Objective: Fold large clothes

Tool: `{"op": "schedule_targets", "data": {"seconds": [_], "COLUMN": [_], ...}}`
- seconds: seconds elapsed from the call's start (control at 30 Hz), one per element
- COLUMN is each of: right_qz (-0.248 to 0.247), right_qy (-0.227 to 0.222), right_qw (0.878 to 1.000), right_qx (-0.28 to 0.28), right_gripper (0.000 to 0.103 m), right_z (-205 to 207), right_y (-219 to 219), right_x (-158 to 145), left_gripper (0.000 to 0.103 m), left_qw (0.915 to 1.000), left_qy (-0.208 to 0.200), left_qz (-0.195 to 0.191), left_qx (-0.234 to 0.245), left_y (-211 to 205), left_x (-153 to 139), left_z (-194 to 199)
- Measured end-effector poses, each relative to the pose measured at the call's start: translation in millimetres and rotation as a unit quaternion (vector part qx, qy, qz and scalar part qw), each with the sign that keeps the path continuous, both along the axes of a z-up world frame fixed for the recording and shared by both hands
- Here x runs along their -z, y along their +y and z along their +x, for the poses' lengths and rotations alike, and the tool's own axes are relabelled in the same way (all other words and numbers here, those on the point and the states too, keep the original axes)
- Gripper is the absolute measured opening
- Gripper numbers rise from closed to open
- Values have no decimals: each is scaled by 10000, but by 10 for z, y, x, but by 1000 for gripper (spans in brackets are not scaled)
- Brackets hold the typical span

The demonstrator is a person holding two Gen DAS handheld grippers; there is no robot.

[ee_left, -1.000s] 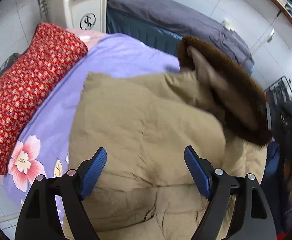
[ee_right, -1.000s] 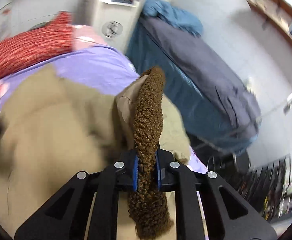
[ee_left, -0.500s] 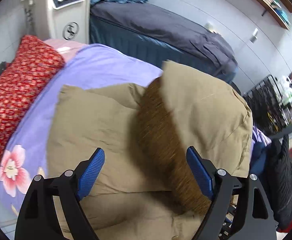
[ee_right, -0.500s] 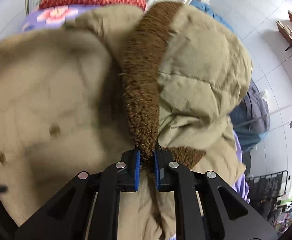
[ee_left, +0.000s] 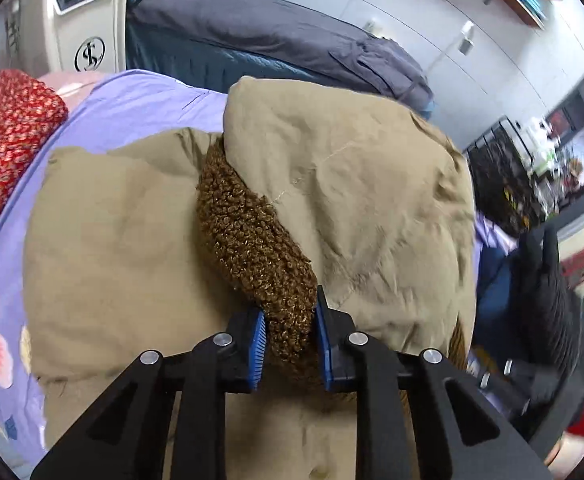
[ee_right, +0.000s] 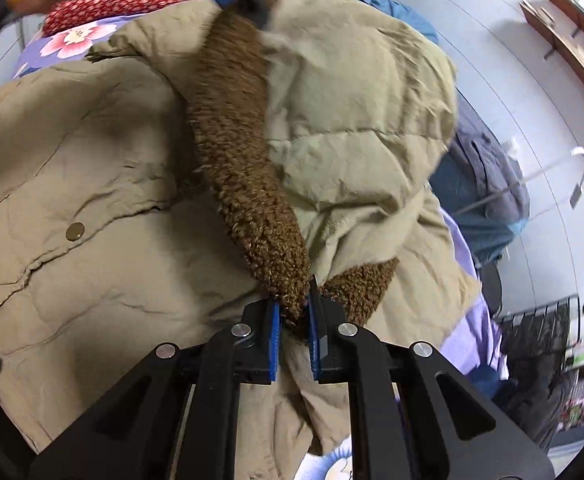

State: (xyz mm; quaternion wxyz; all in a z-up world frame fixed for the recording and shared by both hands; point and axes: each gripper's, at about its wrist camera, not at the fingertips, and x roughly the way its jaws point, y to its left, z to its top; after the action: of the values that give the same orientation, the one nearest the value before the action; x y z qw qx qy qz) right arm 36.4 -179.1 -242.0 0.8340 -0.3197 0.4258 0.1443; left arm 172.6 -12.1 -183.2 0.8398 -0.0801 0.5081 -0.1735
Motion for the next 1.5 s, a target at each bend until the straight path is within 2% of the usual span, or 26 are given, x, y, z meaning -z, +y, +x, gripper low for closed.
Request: {"op": "schedule_targets", "data": {"seconds": [0.07, 0.17, 0.27, 0.37, 0.43, 0.47, 0.5, 0.53, 0.57, 0.6, 0.67, 0.77, 0.87, 0.97, 1.1, 1.17, 1.23, 1.3, 1.33, 1.4, 1.5], "right_qz": [122, 240, 71, -157, -199, -158, -116, -41, 120, 245, 561, 830, 1422, 2093, 2540, 2693, 2649, 2228, 2148, 2383, 2483], "right_qy": [128, 294, 388, 287, 259, 247, 231, 201, 92, -38, -145, 50, -146, -254, -322, -235, -5, 107, 189, 487, 900], "right_qw": [9998, 9991, 9991, 9994, 9993, 9994, 9994, 9995, 9994, 9990, 9972, 9935, 9855, 9722, 9604, 9563, 9582, 9654, 9643, 9484, 9262], "right_qx": [129, 203, 161, 130, 168, 197, 223, 252, 317, 363, 478, 784, 917, 1016, 1099, 1113, 1083, 1354, 1537, 2036, 2692], "right_gripper": [12, 17, 21, 26, 27, 31, 35, 54, 87, 94, 94, 94, 94, 94, 94, 94, 94, 94, 94, 94, 94], "right_z": [-18, -37, -75, -85, -88, -95, -111, -126, -164, -203, -280, -266, -159, 151, 502, 678, 830, 969, 1055, 1242, 1539], "right_y": [-65, -38, 94, 206, 210, 178, 164, 137, 94, 62, -32, -99, -105, -22, 12, 24, 32, 32, -17, -238, -465], "right_x": [44, 152, 276, 303, 277, 234, 203, 153, 75, 17, -96, -209, -494, -789, -928, -874, -751, -537, -440, -232, 45], "left_gripper": [20, 20, 21, 37, 53, 59, 70, 78, 80, 83, 83, 83, 83, 83, 81, 81, 80, 81, 81, 83, 89], "left_qw": [9993, 9951, 9936, 9928, 9929, 9936, 9942, 9948, 9950, 9946, 9927, 9910, 9870, 9852, 9827, 9844, 9855, 9847, 9832, 9789, 9713], "left_qy": [158, 653, 698, 763, 779, 712, 626, 490, 328, 211, 53, -265, -643, -894, -995, -927, -826, -610, -574, -570, -547], "left_qz": [324, 721, 879, 926, 900, 875, 876, 896, 946, 1016, 1192, 1268, 1359, 1326, 1458, 1386, 1360, 1483, 1574, 1790, 2134], "left_qx": [109, 191, 161, 20, -1, 23, 29, 35, 49, 77, 189, 336, 574, 612, 557, 567, 591, 685, 718, 800, 896], "left_y": [39, 84, 78, 81, 119, 158, 204, 243, 282, 303, 318, 278, 68, -161, -321, -360, -397, -497, -555, -689, -892], "left_x": [203, 616, 747, 711, 642, 570, 515, 436, 351, 289, 168, -24, -202, -340, -381, -382, -315, -164, -98, -4, 163], "left_z": [-229, -486, -573, -505, -476, -480, -477, -505, -547, -585, -656, -662, -534, -319, 43, 213, 336, 481, 540, 637, 778]}}
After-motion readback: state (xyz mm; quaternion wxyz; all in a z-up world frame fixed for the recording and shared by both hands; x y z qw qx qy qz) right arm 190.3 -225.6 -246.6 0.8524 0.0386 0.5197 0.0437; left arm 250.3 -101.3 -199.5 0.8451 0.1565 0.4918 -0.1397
